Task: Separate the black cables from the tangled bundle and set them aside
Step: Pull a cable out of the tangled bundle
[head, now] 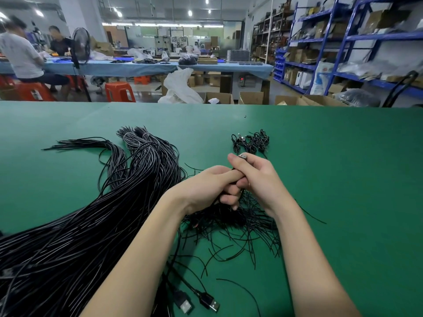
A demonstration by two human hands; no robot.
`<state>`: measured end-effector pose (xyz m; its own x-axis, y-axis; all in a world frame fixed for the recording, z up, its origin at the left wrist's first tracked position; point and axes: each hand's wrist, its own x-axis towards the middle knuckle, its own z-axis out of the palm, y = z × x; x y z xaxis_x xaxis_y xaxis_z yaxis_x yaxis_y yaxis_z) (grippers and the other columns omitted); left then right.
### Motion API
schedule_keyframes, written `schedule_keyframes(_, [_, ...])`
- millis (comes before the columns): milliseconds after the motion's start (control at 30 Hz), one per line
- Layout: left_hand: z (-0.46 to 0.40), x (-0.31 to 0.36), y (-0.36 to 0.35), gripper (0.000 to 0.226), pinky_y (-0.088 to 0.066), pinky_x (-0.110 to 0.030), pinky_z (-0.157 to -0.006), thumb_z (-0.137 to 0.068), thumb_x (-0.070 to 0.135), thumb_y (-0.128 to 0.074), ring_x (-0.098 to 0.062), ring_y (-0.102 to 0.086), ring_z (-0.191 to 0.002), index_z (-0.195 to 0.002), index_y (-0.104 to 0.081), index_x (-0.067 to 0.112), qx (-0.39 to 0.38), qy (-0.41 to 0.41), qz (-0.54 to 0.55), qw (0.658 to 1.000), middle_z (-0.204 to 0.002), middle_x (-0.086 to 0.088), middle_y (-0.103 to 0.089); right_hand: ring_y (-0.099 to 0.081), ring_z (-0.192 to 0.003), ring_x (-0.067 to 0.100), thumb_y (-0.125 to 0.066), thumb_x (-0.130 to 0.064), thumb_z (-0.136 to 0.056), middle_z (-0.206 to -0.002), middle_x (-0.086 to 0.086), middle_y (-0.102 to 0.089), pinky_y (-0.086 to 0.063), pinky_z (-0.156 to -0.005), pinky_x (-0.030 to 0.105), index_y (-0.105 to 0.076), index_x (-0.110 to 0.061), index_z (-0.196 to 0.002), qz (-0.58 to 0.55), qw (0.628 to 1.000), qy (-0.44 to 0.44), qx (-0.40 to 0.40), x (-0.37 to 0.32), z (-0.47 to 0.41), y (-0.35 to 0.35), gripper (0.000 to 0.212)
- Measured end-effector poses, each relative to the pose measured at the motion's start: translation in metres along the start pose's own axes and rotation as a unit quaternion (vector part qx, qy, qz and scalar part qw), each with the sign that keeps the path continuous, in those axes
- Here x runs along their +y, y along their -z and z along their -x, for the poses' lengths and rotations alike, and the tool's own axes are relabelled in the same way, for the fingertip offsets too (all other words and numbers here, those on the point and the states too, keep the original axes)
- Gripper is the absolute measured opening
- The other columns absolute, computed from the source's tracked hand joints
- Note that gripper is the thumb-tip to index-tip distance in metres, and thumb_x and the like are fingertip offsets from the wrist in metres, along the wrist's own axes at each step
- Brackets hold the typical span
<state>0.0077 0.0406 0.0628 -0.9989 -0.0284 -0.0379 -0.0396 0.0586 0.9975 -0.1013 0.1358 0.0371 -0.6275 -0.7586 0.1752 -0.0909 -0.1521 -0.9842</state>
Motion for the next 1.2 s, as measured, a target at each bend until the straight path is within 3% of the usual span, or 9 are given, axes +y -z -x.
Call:
schedule_keyframes(167, [-0.007,-0.005,-0.001,0.038,-0.051,-0.027,-0.070,-0.110,0.023,-0.036,-0.009,-0.032,-0.048,-0.075,-0.046,0.015,0.057,-0.007,0.012,0.998,-0.056,0.008,-0.032,-0.054,-0.043,0.024,-0.073,-0.039,-0.093,-0.056,0.005,-0.047,-0.043,-0.042,0.029,-0.055,-0.016,-0.077,-0.064,0.997,-0.043,0.021,0.003,-0.002,-0.002,0.034])
schedule_keyframes(333, [-0.013,-0.013,0.000,0.042,-0.047,-0.044,-0.088,-0.108,0.033,-0.044,-0.010,-0.046,-0.055,-0.074,-0.064,0.018,0.147,-0.028,-0.038,0.988,-0.066,0.002,-0.052,-0.041,-0.059,0.015,-0.075,-0.040,-0.091,-0.055,-0.006,-0.047,-0.044,-0.070,0.045,-0.062,-0.024,-0.065,-0.041,0.996,-0.037,0.077,0.005,-0.007,-0.002,0.034])
schedule_keyframes(467, [-0.018,-0.014,0.005,0.036,-0.046,-0.027,-0.074,-0.109,0.033,-0.041,-0.007,-0.041,-0.048,-0.086,-0.061,0.013,0.211,-0.017,0.034,0.977,-0.056,0.012,-0.042,-0.059,-0.064,0.009,-0.079,-0.027,-0.089,-0.073,-0.007,-0.070,-0.051,-0.074,0.039,-0.073,-0.022,-0.089,-0.049,0.998,-0.027,0.019,0.004,-0.003,0.006,0.007])
schedule_keyframes(567, [-0.018,-0.014,0.011,0.033,-0.048,-0.021,-0.060,-0.110,0.029,-0.037,-0.009,-0.036,-0.048,-0.082,-0.051,0.017,0.255,-0.013,0.091,0.962,-0.053,0.012,-0.035,-0.069,-0.075,0.001,-0.084,-0.024,-0.084,-0.090,-0.012,-0.075,-0.058,-0.079,0.025,-0.071,-0.030,-0.098,0.103,0.991,0.034,0.078,0.006,-0.002,0.012,0.021])
schedule_keyframes(633, [-0.018,-0.015,0.012,0.034,-0.048,-0.020,-0.058,-0.110,0.029,-0.036,-0.011,-0.033,-0.051,-0.080,-0.049,0.018,0.255,-0.008,0.081,0.963,-0.056,0.010,-0.033,-0.068,-0.078,0.001,-0.085,-0.028,-0.082,-0.095,-0.016,-0.073,-0.054,-0.073,0.017,-0.071,-0.035,-0.097,0.214,0.959,0.122,0.138,0.006,-0.003,0.011,0.022])
schedule_keyframes(800, [-0.019,-0.020,0.015,0.036,-0.048,-0.024,-0.062,-0.110,0.028,-0.035,-0.011,-0.035,-0.049,-0.080,-0.051,0.017,0.247,-0.001,0.077,0.966,-0.053,0.011,-0.034,-0.062,-0.083,0.004,-0.078,-0.030,-0.084,-0.093,-0.024,-0.070,-0.048,-0.066,0.022,-0.076,-0.037,-0.090,0.354,0.899,0.223,0.131,0.009,-0.007,0.009,0.009])
schedule_keyframes(933, [-0.020,-0.021,0.016,0.037,-0.046,-0.017,-0.058,-0.110,0.030,-0.033,-0.007,-0.036,-0.050,-0.079,-0.049,0.018,0.231,0.000,0.025,0.973,-0.051,0.014,-0.036,-0.063,-0.075,0.003,-0.073,-0.026,-0.089,-0.089,-0.017,-0.068,-0.049,-0.066,0.022,-0.072,-0.030,-0.088,0.360,0.896,0.212,0.150,0.013,-0.007,0.009,0.004])
schedule_keyframes(1100, [-0.019,-0.018,0.012,0.035,-0.047,-0.014,-0.060,-0.110,0.031,-0.034,-0.007,-0.038,-0.056,-0.081,-0.048,0.018,0.232,-0.021,-0.034,0.972,-0.056,0.015,-0.037,-0.062,-0.060,-0.004,-0.067,-0.020,-0.094,-0.082,-0.011,-0.068,-0.043,-0.060,0.006,-0.064,-0.026,-0.088,0.266,0.928,0.130,0.228,0.016,-0.006,-0.001,0.009])
schedule_keyframes(1200, [-0.019,-0.019,0.010,0.034,-0.047,-0.018,-0.064,-0.110,0.027,-0.033,-0.008,-0.038,-0.059,-0.081,-0.046,0.017,0.237,-0.033,-0.050,0.970,-0.058,0.016,-0.037,-0.070,-0.071,0.003,-0.062,-0.024,-0.097,-0.090,-0.010,-0.072,-0.058,-0.079,0.030,-0.063,-0.030,-0.090,0.228,0.957,0.035,0.178,0.013,-0.008,-0.002,0.010])
